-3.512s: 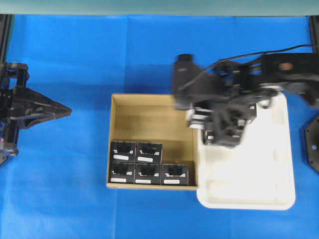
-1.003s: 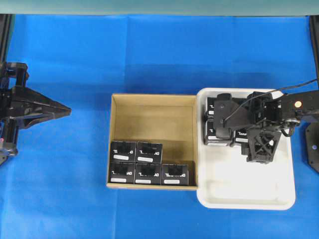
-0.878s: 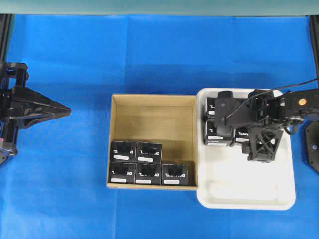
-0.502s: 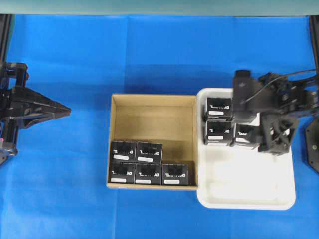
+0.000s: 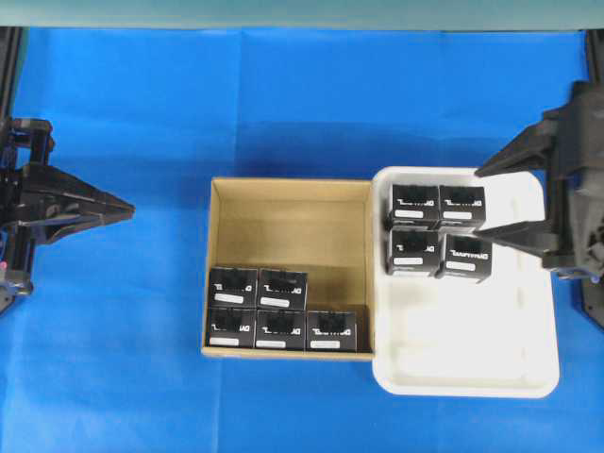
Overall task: Pick the box from inside the cardboard box.
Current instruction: 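Open the right gripper and raise it away from the tray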
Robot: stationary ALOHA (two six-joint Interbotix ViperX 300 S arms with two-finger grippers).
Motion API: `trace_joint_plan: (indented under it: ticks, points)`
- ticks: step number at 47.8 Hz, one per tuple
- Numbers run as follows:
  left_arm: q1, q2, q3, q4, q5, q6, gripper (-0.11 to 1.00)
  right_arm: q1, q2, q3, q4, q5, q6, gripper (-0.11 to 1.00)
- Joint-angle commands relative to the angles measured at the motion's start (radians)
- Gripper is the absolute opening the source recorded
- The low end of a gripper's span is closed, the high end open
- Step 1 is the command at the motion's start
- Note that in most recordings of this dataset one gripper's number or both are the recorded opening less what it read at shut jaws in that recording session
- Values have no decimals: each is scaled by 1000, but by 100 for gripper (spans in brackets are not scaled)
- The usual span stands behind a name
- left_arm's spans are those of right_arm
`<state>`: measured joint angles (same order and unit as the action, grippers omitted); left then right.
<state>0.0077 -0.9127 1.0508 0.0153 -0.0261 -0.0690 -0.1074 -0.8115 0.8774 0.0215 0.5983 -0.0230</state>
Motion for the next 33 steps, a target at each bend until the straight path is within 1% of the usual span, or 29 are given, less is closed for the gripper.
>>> trace_joint_plan:
  ticks: [1,11,33]
  points:
    - [0,3,-14,2,-5,0,-7,2,-29,5,3,-38,-3,91]
    - [0,3,-15,3,-5,0,-7,3,-66,29,5,-77,-3,91]
    - [-2,0,-15,2,-5,0,-7,3,-69,48,6,-129,-2,91]
